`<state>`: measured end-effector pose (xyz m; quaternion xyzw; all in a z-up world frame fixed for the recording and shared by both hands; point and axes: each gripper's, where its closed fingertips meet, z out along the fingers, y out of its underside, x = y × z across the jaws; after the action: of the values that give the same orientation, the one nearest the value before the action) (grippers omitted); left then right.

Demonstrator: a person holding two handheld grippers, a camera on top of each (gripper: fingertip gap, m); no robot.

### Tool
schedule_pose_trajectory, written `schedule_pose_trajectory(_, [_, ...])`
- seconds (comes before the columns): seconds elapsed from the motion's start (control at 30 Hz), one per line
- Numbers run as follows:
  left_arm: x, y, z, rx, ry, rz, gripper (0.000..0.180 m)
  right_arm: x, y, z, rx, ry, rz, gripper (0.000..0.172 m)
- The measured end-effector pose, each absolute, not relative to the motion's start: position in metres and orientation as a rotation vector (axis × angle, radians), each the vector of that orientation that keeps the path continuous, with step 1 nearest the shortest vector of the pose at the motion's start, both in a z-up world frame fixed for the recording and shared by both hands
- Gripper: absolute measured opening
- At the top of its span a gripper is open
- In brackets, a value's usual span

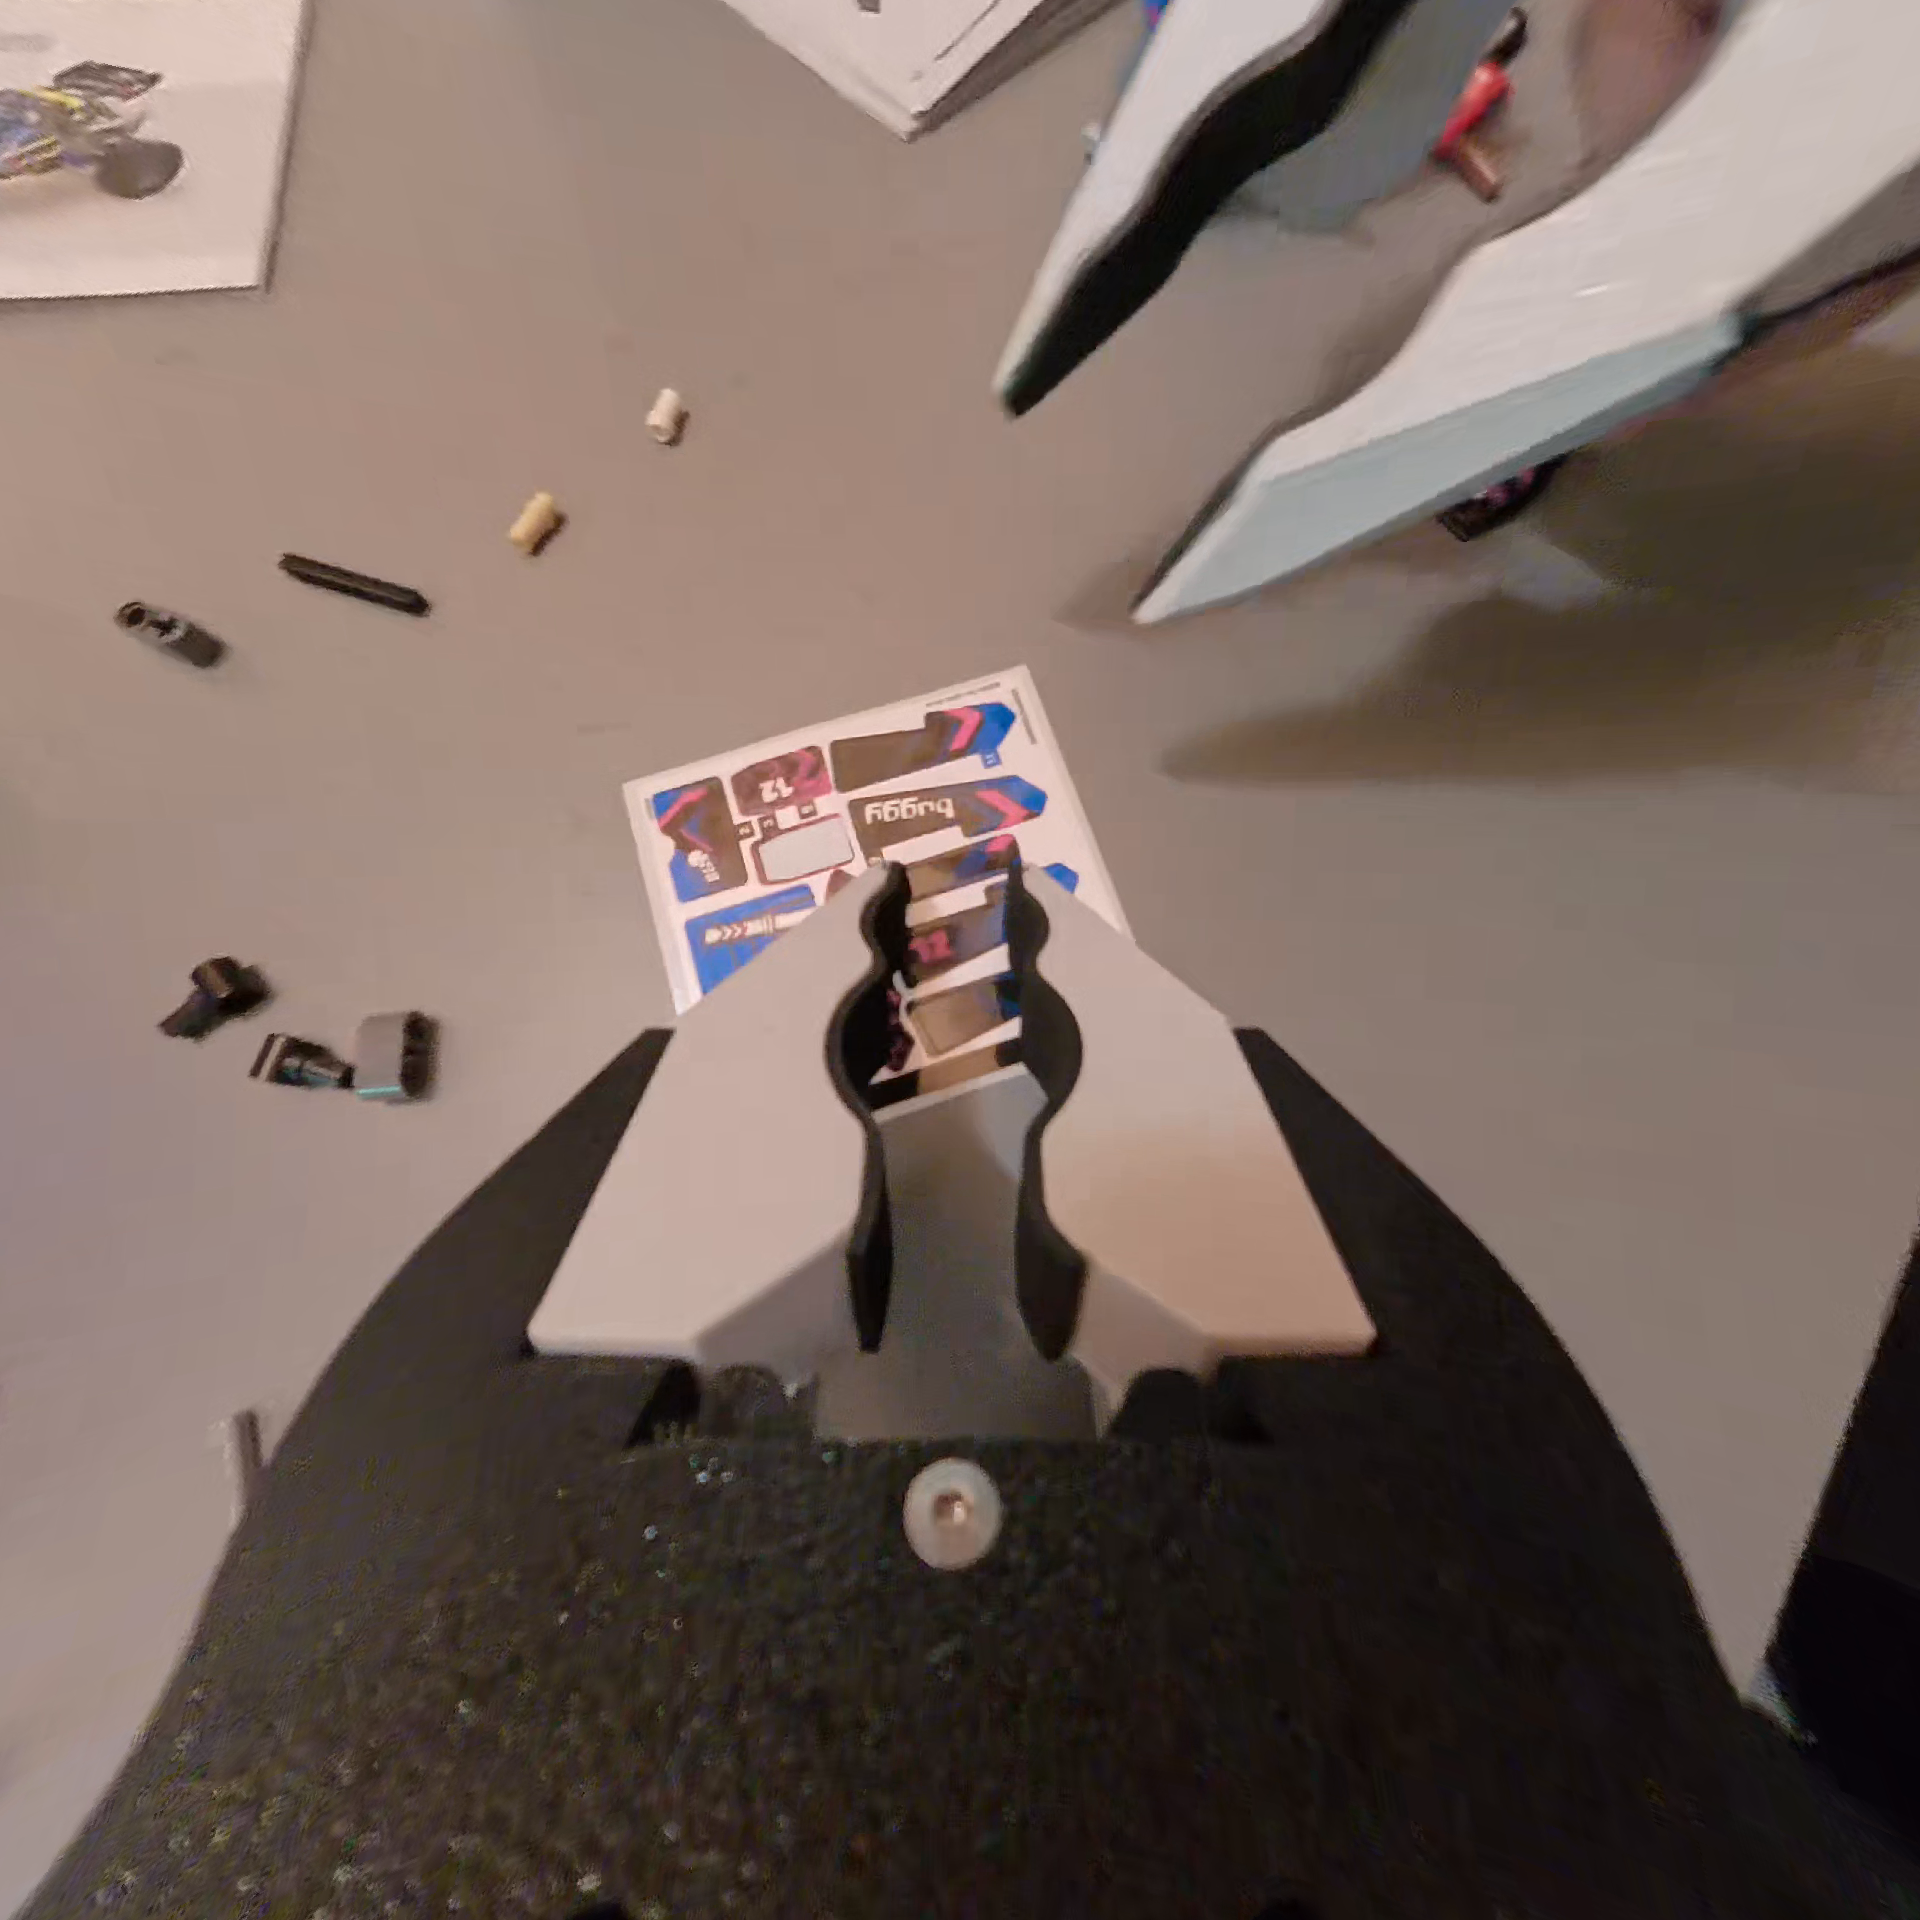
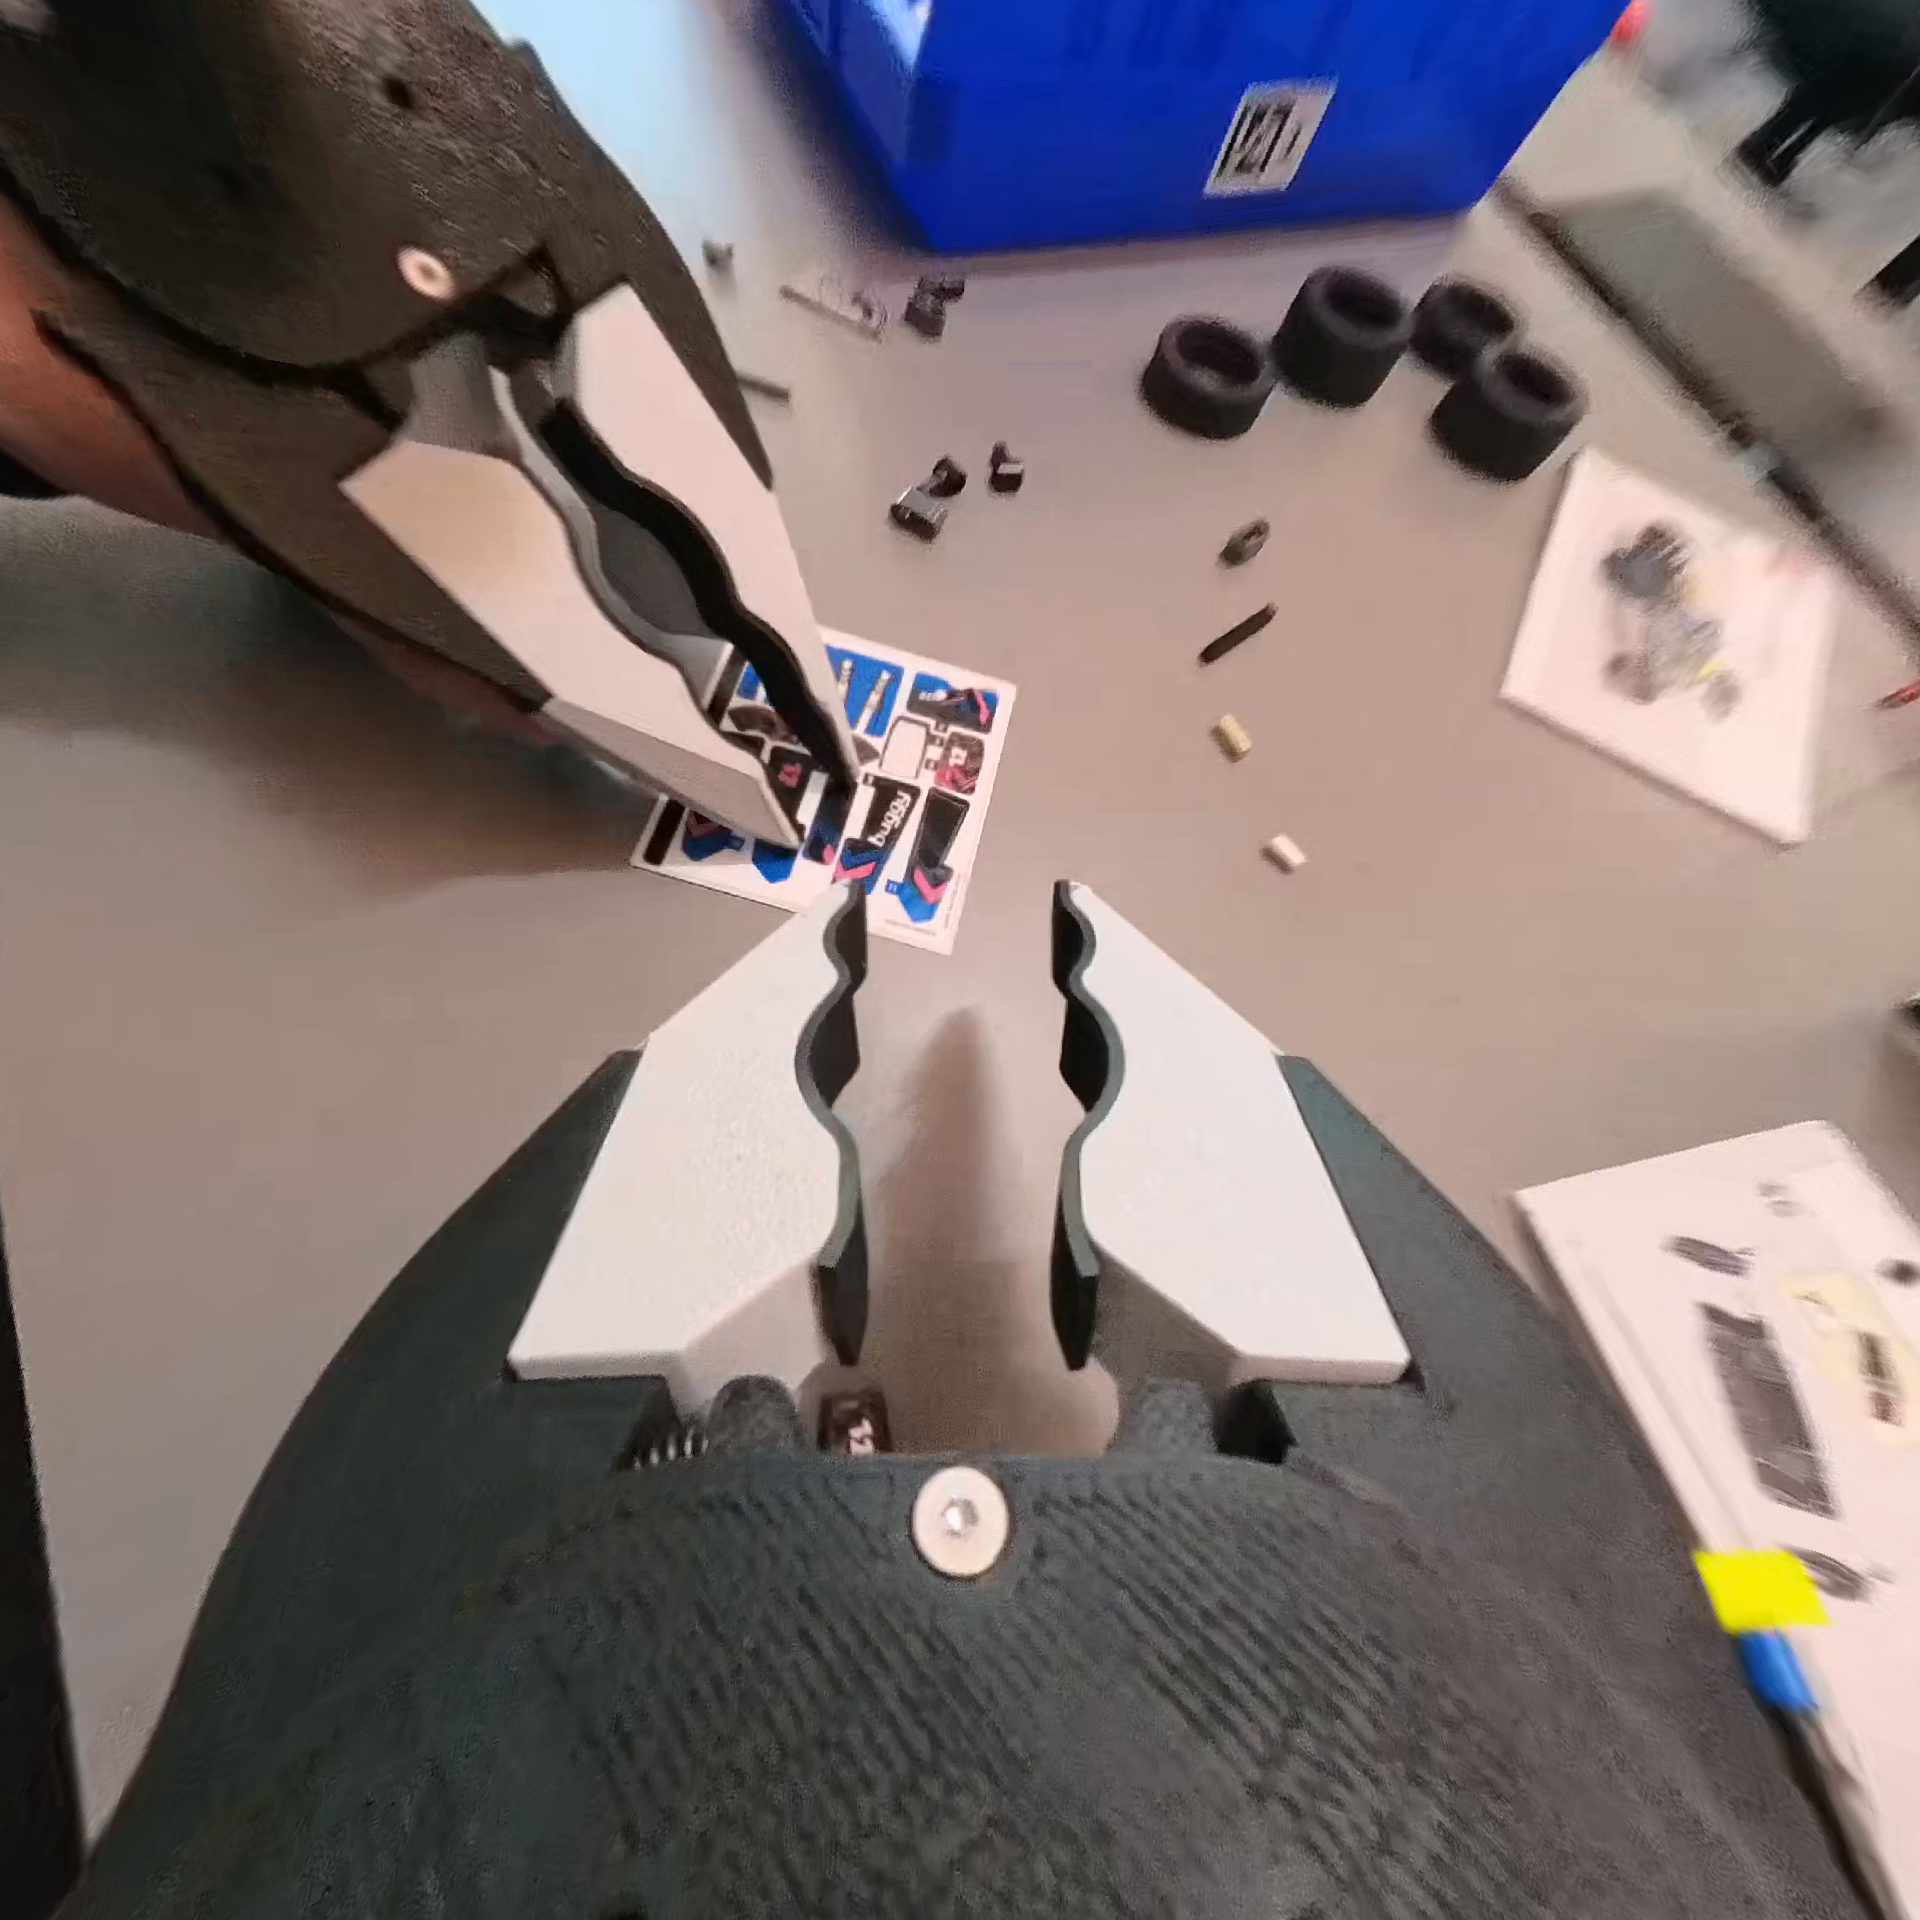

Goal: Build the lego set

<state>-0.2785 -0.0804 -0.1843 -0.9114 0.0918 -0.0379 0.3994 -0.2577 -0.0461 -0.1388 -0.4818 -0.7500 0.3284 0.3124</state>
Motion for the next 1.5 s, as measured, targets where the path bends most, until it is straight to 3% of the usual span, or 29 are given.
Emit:
schedule_pose_trajectory(0.1, [-0.276, -0.088, -0.184, -2.309, 0.214, -0.168, 0.0, -0.27, -0.055, -0.15, -1.369, -2.017, 0.981, 0.034])
schedule_pose_trajectory(0.2, [-0.271, -0.094, -0.184, -2.303, 0.278, -0.173, 0.003, -0.271, -0.07, -0.167, -1.46, -2.143, 1.008, 0.038])
schedule_pose_trajectory(0.3, [-0.265, -0.094, -0.178, -2.262, 0.303, -0.161, 0.033, -0.275, -0.071, -0.182, -1.389, -2.197, 0.876, 0.043])
schedule_pose_trajectory(0.37, [-0.27, -0.089, -0.158, -2.144, 0.244, -0.156, 0.034, -0.275, -0.077, -0.182, -1.355, -2.194, 0.904, 0.032])
schedule_pose_trajectory(0.43, [-0.295, -0.089, -0.147, -2.125, 0.176, -0.038, 0.042, -0.275, -0.078, -0.182, -1.35, -2.179, 0.919, 0.032])
schedule_pose_trajectory(0.57, [-0.31, -0.104, -0.171, -2.365, 0.173, -0.046, 0.053, -0.273, -0.079, -0.182, -1.34, -2.161, 0.929, 0.027])
schedule_pose_trajectory(0.67, [-0.3, -0.1, -0.185, -2.436, 0.169, -0.123, 0.072, -0.272, -0.082, -0.182, -1.327, -2.165, 0.94, 0.023])
schedule_pose_trajectory(0.87, [-0.291, -0.096, -0.186, -2.418, 0.265, -0.101, 0.055, -0.271, -0.081, -0.181, -1.305, -2.154, 0.947, 0.021])
schedule_pose_trajectory(0.97, [-0.279, -0.098, -0.185, -2.366, 0.352, -0.127, 0.032, -0.271, -0.073, -0.181, -1.393, -2.107, 0.976, 0.035])
schedule_pose_trajectory(1.1, [-0.277, -0.093, -0.179, -2.287, 0.438, -0.02, 0.03, -0.271, -0.073, -0.175, -1.484, -2.069, 1.09, 0.044])
schedule_pose_trajectory(1.27, [-0.27, -0.088, -0.154, -2.112, 0.592, 0.118, 0.029, -0.265, -0.087, -0.152, -1.388, -2.083, 1.271, 0.018])
schedule_pose_trajectory(1.5, [-0.262, -0.091, -0.134, -2.062, 0.657, 0.12, 0.026, -0.249, -0.093, -0.11, -1.266, -1.965, 1.494, 0.004])
